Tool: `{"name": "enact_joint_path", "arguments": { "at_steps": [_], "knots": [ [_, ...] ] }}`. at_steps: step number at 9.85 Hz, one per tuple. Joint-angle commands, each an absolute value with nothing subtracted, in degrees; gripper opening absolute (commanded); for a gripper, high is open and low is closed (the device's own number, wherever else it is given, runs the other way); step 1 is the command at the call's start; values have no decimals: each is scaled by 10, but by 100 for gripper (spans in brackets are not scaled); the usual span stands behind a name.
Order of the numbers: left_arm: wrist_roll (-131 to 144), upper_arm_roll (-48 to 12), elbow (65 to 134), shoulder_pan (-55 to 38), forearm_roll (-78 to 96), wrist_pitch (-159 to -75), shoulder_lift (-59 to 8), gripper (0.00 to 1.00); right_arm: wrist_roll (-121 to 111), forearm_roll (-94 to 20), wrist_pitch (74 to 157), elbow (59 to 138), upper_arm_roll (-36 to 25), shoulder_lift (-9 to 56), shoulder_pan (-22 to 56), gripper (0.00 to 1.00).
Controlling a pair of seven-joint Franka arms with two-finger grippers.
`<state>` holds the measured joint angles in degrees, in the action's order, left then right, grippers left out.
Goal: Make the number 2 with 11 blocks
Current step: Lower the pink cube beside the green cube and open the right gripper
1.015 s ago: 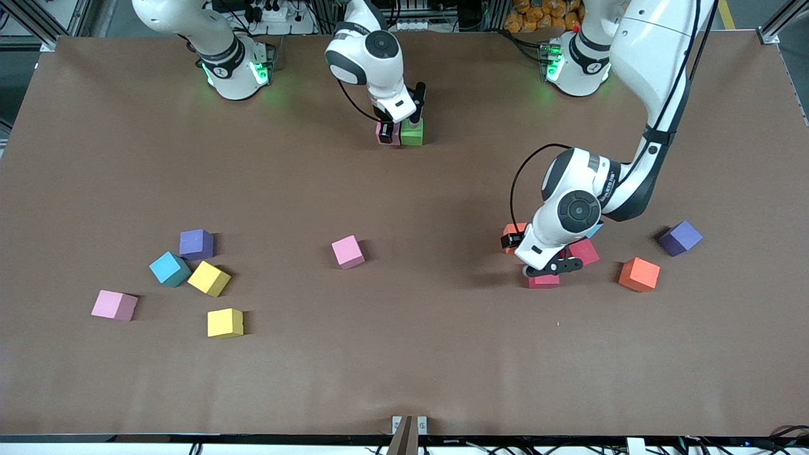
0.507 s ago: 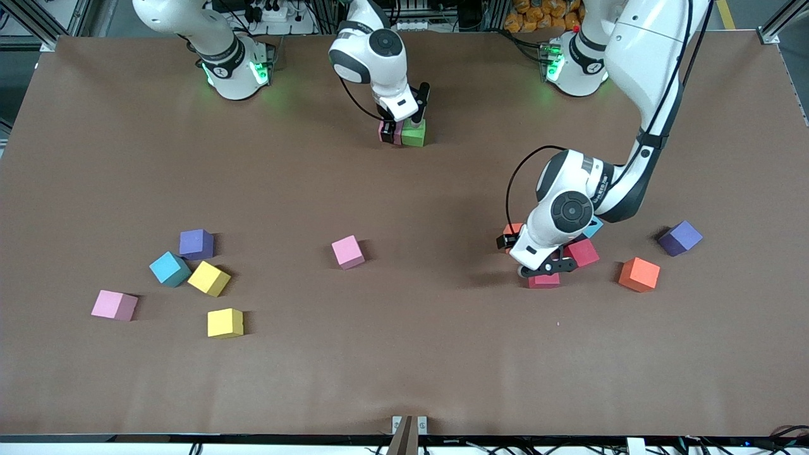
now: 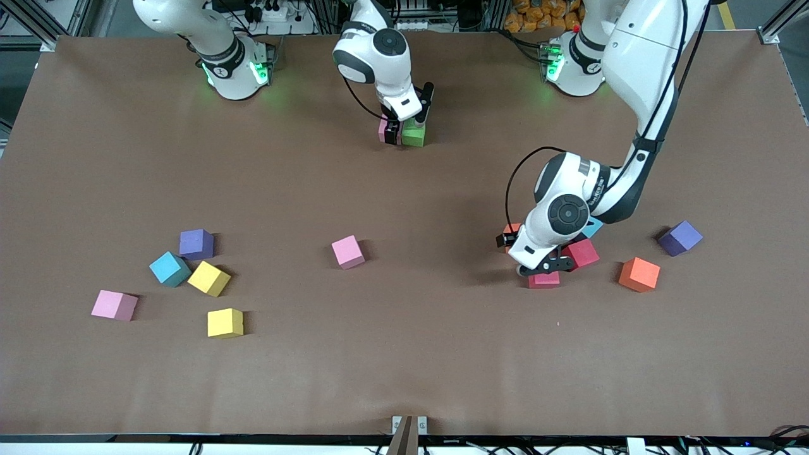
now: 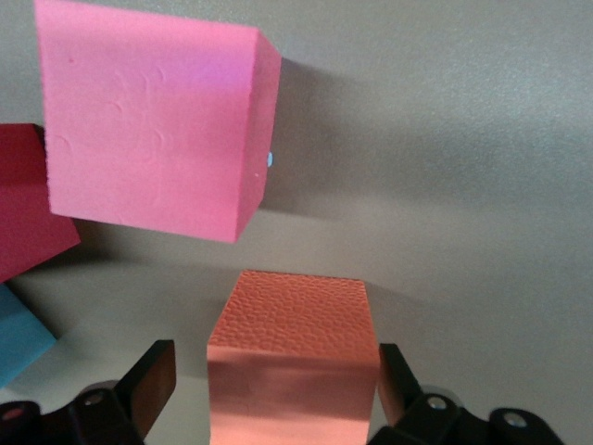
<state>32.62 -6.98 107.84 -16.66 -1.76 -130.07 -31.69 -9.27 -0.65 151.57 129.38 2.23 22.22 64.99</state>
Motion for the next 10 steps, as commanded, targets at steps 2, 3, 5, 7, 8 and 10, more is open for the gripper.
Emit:
{"name": "enact_joint_path", "arguments": {
  "at_steps": [2,3,5,7,8,10],
  "knots": [
    [345,-67,1085,-172,-21,-1298,-295,0,-81,7,1485,1286,18,203,653,100],
    [387,-71,1085,-172,-21,-1283,-285,0,-82,7,1476,1286,18,193,652,100],
    [450,-90,1085,-171,-21,-1254,-259,0,-83,7,1438,1286,18,167,650,100],
    [557,-118,1105,-171,9,-1224,-226,0,-90,6,1398,1286,18,136,639,100],
    [636,-140,1118,-171,35,-1224,-213,0,-95,6,1378,1285,18,121,625,100],
    [859,-204,1136,-171,48,-1224,-200,0,-96,6,1332,1267,17,99,572,100]
  ]
}}
